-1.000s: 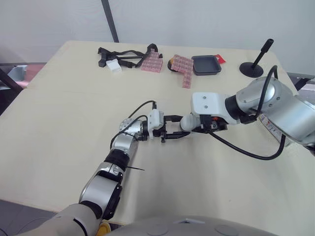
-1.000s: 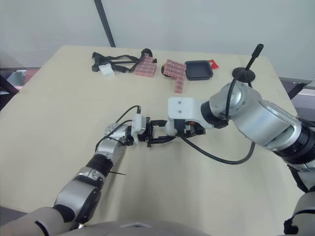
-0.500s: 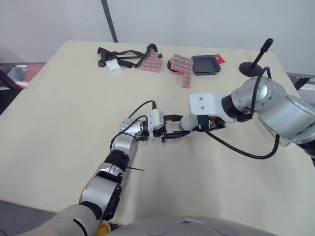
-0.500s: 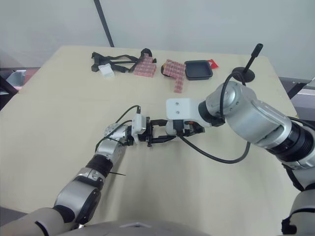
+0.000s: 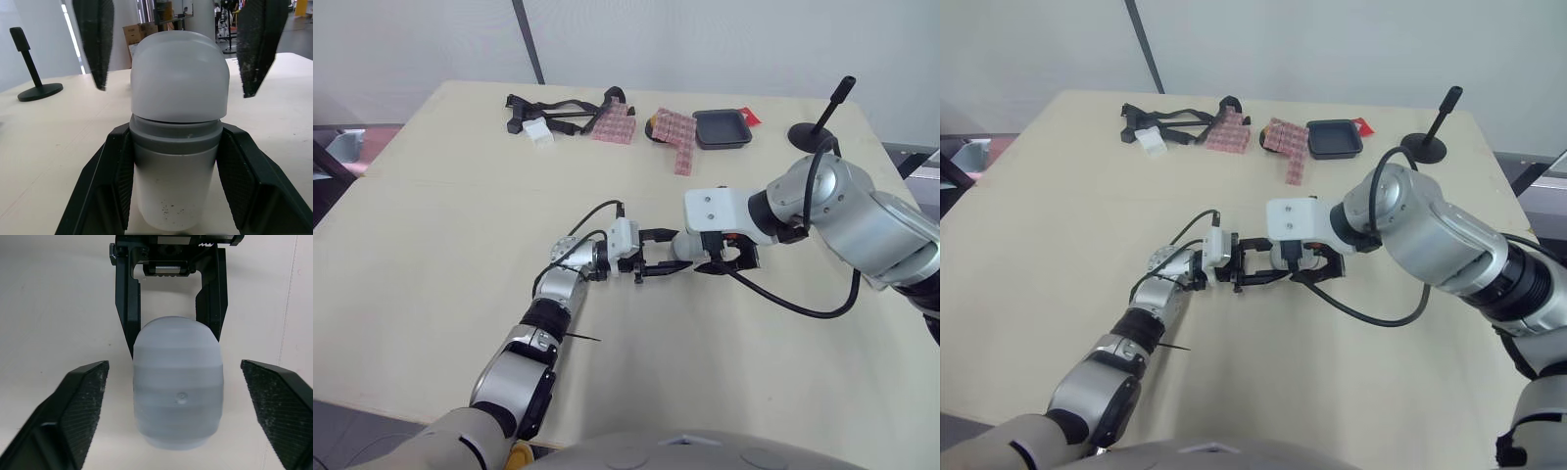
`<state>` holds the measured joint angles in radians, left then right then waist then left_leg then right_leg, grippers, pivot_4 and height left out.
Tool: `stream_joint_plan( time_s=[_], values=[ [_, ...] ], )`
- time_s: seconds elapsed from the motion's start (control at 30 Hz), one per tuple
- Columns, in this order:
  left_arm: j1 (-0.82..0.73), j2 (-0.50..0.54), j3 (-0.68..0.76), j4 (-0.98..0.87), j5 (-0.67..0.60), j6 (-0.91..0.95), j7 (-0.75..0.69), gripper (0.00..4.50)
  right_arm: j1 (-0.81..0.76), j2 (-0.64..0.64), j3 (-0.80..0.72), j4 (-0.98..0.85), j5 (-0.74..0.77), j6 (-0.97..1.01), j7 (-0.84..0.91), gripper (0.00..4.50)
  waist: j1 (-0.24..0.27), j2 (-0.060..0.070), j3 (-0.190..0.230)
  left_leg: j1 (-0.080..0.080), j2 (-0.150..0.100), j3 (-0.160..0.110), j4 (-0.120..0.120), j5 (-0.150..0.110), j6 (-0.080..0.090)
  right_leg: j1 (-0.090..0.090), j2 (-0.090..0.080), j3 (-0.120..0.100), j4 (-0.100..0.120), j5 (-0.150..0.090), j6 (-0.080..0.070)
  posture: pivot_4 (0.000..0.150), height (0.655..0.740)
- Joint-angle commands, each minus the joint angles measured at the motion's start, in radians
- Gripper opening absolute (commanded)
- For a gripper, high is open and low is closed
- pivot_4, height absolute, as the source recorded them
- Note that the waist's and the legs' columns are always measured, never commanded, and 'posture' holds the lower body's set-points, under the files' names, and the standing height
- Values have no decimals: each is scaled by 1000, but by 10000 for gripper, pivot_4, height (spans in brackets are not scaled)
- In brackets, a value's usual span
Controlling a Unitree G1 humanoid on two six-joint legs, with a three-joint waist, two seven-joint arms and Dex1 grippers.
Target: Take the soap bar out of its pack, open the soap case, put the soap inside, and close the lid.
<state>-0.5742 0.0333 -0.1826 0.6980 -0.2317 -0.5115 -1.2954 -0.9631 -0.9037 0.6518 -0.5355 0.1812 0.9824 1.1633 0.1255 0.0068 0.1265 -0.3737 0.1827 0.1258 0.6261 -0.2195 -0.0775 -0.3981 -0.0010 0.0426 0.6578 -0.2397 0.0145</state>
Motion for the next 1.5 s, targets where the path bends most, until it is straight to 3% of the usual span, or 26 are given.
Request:
stream_joint_plan(
  time_s=[0.03, 0.23, 0.6, 0.8, 1.07, 1.5],
  values=[
    [3, 2, -5, -25, -2, -3, 3, 19444, -14, 2, -31, -9, -11, 0, 1, 44825, 0, 0, 0, 0, 0, 0, 0, 0, 0, 0, 0, 0, 0, 0, 0, 1500, 7400],
    [7, 8, -4, -30, -5, 2, 6, 19444, 17, -50, -96, -73, 20, 46, 0, 44825, 3, 0, 0, 0, 0, 0, 0, 0, 0, 0, 0, 0, 0, 0, 0, 1500, 7400],
    [10, 22, -1, -39, -14, 12, 1, 19444, 88, -153, -420, -150, 209, 197, -4, 44825, 1, 0, 0, -1, 0, 1, 0, 0, 0, 0, 0, 1, 0, 0, 0, 1500, 7400],
    [5, 27, -2, -37, -16, 12, -4, 19444, 60, -63, -486, -83, 270, 291, -98, 27394, -3, 0, 0, -1, 0, 2, 0, 0, 0, 0, 0, 2, 0, 0, 0, 1500, 7400],
    [-2, 29, 0, -28, -11, 8, 1, 19444, 48, -11, -480, -81, 351, 348, -151, 576, 3, 0, 0, 0, 0, 2, 0, 0, 0, 0, 0, 2, 0, 0, 0, 1500, 7400],
    [8, 35, -2, -46, -11, 12, 8, 19444, 158, -19, -457, -137, 423, 288, -195, 194, 4, 0, 0, -1, 0, 2, 0, 0, 0, 1, 0, 2, -1, 0, 0, 1500, 7400]
  ],
)
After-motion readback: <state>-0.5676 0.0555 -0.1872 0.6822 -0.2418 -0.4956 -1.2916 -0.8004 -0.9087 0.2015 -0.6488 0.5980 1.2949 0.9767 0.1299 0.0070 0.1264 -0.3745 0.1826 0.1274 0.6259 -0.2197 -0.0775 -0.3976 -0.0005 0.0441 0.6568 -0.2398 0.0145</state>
